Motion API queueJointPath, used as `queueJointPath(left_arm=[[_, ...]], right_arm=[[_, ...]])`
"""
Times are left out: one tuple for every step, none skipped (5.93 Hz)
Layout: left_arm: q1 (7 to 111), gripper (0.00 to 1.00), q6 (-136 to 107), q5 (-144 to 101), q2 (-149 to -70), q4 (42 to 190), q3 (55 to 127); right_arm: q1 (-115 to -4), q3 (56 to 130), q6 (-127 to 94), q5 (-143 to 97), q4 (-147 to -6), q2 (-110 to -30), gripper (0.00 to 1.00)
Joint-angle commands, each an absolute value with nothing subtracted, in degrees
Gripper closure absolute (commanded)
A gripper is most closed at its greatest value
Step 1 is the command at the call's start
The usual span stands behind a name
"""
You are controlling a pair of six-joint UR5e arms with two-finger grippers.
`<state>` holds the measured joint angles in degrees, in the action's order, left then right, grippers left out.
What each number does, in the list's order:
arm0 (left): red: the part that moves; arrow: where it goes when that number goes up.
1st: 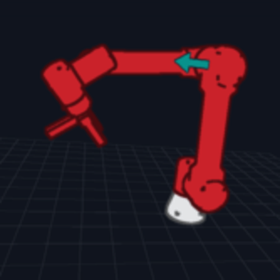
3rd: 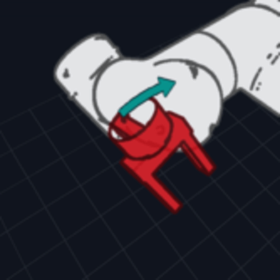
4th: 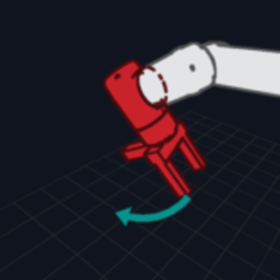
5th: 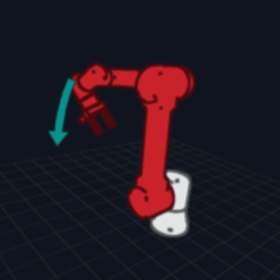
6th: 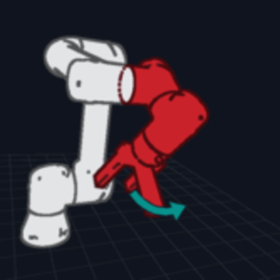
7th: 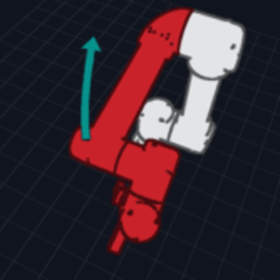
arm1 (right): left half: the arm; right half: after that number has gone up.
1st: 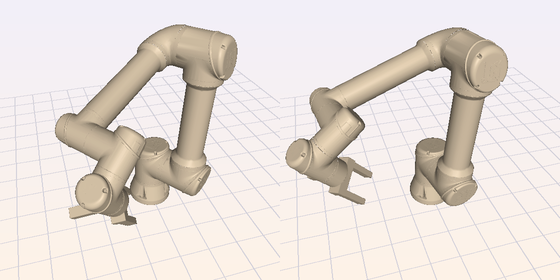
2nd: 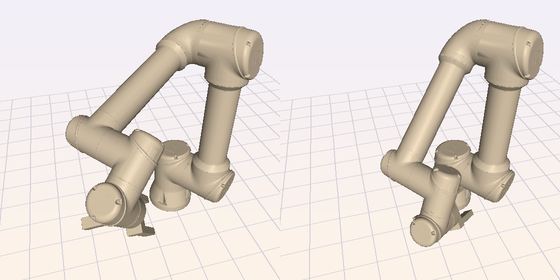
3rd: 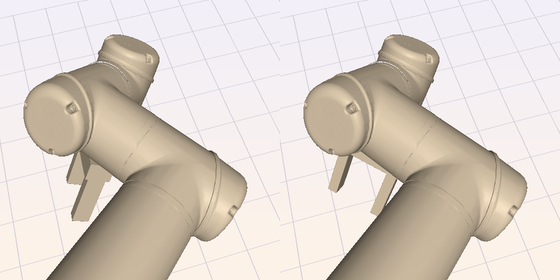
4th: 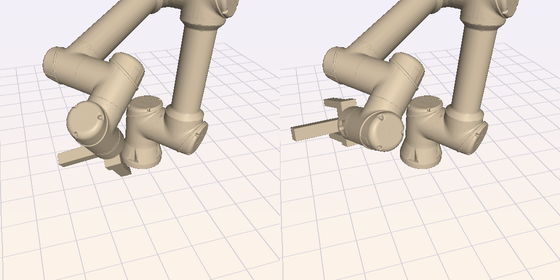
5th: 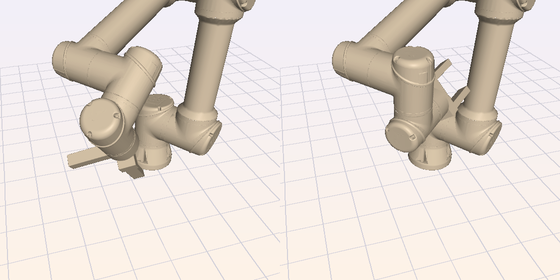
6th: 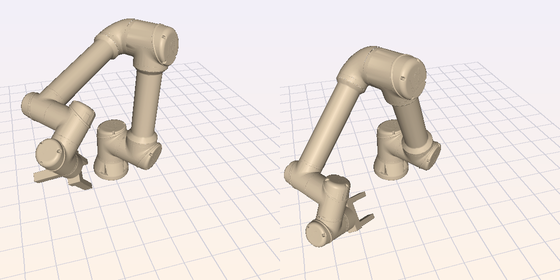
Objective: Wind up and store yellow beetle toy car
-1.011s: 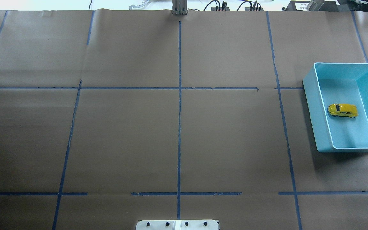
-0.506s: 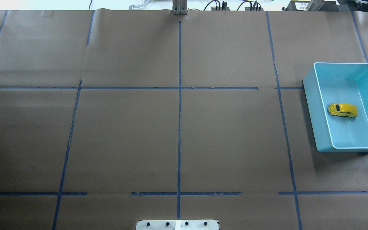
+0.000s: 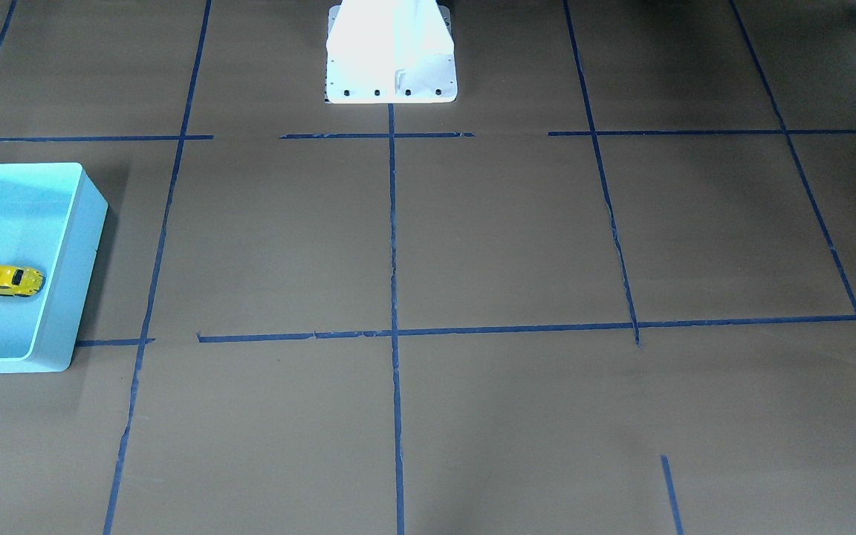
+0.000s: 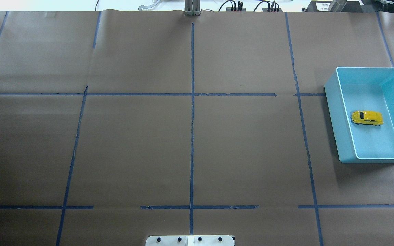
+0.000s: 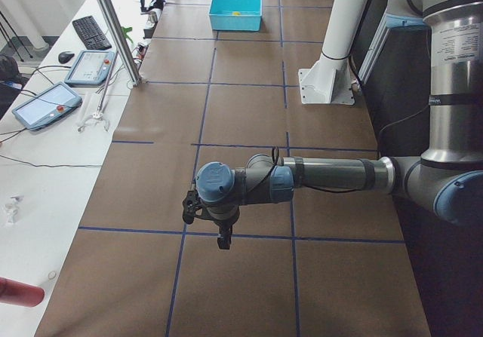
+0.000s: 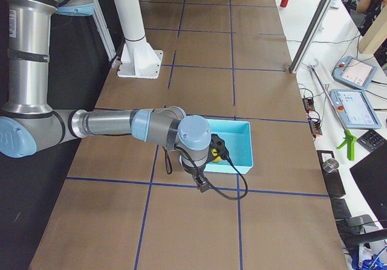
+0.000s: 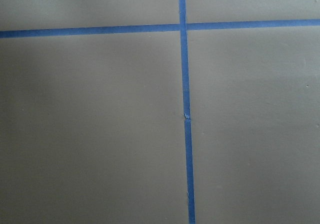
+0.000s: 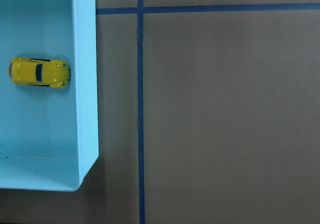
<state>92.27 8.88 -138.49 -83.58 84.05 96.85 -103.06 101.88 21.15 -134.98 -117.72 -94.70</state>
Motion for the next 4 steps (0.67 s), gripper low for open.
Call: queueJointPath(left_arm=[[92.2,0.0,8.88,-138.43,-83.85,84.11,96.77],[92.2,0.0,8.88,-138.43,-83.67,84.02,96.77],[92.2,0.0,8.88,-138.43,-83.93,84.02,96.68],[92.2,0.0,8.79,-138.51,-83.94,84.02,96.77]], right_arm=[[-103.18,93.93,13.74,-135.26,-107.67,-94.05,0.0],[-103.01,92.56,0.05,-134.74,-100.01,-94.57,0.0],[-101.96,92.37,-4.52,-134.04,-94.62,-94.83,0.0],[-99.34,93.07,-5.79,-133.77,-94.4,-94.14,0.0]])
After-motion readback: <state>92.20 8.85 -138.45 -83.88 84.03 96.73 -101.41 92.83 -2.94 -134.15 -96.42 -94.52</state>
